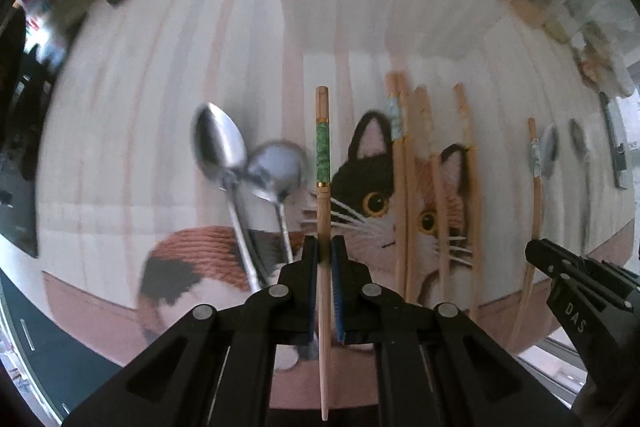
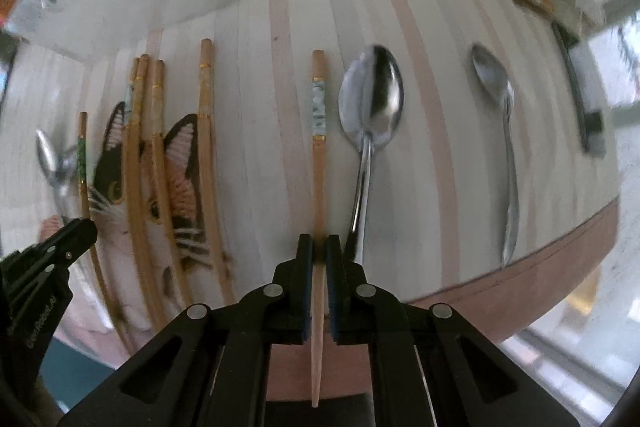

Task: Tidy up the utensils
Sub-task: 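Lift the chopsticks with both tools and carry them over the clear plastic basket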

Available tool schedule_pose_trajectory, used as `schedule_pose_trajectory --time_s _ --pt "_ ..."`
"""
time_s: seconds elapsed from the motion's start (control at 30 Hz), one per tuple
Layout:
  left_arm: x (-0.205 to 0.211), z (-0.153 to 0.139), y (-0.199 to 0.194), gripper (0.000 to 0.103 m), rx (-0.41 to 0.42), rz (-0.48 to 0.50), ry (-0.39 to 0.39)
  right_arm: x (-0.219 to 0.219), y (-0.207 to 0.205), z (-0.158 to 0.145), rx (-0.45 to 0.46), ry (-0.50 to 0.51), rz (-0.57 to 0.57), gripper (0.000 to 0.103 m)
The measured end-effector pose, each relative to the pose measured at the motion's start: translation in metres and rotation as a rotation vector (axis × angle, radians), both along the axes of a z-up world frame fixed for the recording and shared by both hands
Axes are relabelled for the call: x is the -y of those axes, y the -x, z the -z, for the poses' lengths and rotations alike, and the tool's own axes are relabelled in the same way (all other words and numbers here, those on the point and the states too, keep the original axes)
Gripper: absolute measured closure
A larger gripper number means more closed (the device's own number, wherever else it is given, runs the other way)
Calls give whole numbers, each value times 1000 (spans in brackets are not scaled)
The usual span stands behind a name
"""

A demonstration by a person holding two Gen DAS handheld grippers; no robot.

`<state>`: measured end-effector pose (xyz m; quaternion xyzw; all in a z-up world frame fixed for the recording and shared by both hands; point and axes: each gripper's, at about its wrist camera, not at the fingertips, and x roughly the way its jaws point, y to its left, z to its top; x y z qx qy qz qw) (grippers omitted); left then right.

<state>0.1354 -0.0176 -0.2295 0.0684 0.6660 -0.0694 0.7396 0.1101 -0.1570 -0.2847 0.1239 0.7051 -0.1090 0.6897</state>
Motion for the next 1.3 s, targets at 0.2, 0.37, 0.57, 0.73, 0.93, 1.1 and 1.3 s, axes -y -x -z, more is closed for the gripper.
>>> schedule_pose_trajectory --time_s 0.2,0.37,0.57,0.73,0.93,1.1,1.3 --pt "0 -70 12 99 113 6 27 6 7 -56 116 -53 -27 96" --pt "10 -131 -32 99 202 -20 109 14 -18 -118 247 -109 -34 96" --pt "17 -172 -119 99 242 -61 199 38 -116 -166 361 -158 -60 96" --pt "21 -166 -190 99 186 -87 222 49 -194 -173 372 -191 -72 96" --pt "30 -115 -260 99 58 -108 207 45 -265 -127 284 -207 -95 97" --pt "30 -65 -289 99 -42 -136 203 34 -295 -89 222 -210 -113 97" --pt "24 -51 -290 96 -63 -164 141 23 -305 -53 141 -213 -141 90"
